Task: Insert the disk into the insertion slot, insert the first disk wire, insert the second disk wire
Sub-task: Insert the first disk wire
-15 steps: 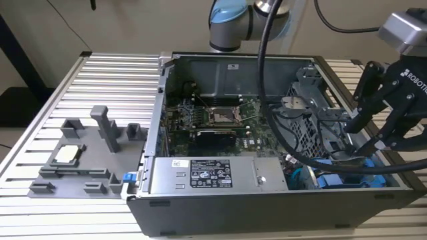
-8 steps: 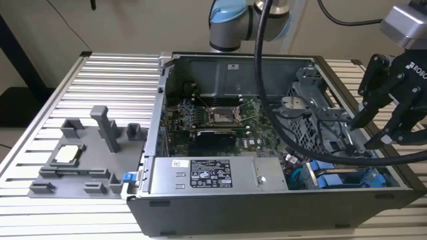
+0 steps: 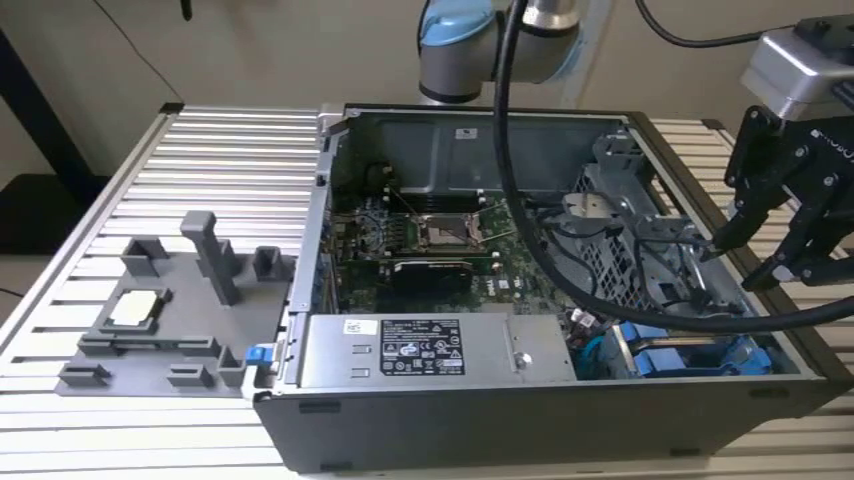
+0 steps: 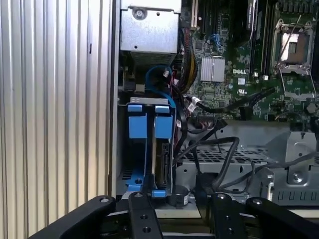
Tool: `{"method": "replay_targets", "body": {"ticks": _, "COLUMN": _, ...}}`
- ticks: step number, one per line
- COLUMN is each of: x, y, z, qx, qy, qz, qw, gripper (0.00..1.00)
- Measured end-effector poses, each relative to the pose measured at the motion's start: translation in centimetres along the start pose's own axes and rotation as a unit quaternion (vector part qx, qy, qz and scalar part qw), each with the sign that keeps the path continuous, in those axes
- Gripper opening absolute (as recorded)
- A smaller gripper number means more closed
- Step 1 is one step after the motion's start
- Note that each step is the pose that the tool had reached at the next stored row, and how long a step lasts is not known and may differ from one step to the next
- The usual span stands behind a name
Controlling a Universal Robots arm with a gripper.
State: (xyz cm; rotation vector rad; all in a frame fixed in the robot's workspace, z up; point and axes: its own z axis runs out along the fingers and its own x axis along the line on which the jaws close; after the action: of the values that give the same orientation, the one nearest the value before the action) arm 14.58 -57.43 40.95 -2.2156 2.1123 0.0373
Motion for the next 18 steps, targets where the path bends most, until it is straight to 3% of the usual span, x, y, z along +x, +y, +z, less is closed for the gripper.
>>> {"method": "replay_targets", "body": {"ticks": 3, "x": -0.06, "y": 0.01, "z": 0.34, "qx": -0.0006, "qy": -0.0005, "qz": -0.024, "qw": 0.9997, "gripper": 0.47}}
{"method": "replay_targets", "body": {"ticks": 5, "x": -0.08, "y": 0.02, "z": 0.52, "qx": 0.0017, "qy": -0.0007, "qz": -0.039, "qw": 0.9992, "gripper": 0.47}}
{"method": "replay_targets", "body": {"ticks": 9, "x": -0.11, "y": 0.02, "z": 0.56, "qx": 0.0211, "qy": -0.0027, "qz": -0.054, "qw": 0.9983, "gripper": 0.47}}
{"method": "replay_targets", "body": {"ticks": 11, "x": -0.16, "y": 0.02, "z": 0.63, "qx": 0.0256, "qy": -0.0036, "qz": -0.062, "qw": 0.9977, "gripper": 0.47}}
{"method": "replay_targets", "body": {"ticks": 14, "x": -0.52, "y": 0.12, "z": 0.73, "qx": 0.0288, "qy": -0.0036, "qz": -0.068, "qw": 0.9973, "gripper": 0.47}}
{"method": "replay_targets", "body": {"ticks": 18, "x": -0.56, "y": 0.13, "z": 0.74, "qx": 0.0290, "qy": -0.0035, "qz": -0.068, "qw": 0.9973, "gripper": 0.47}}
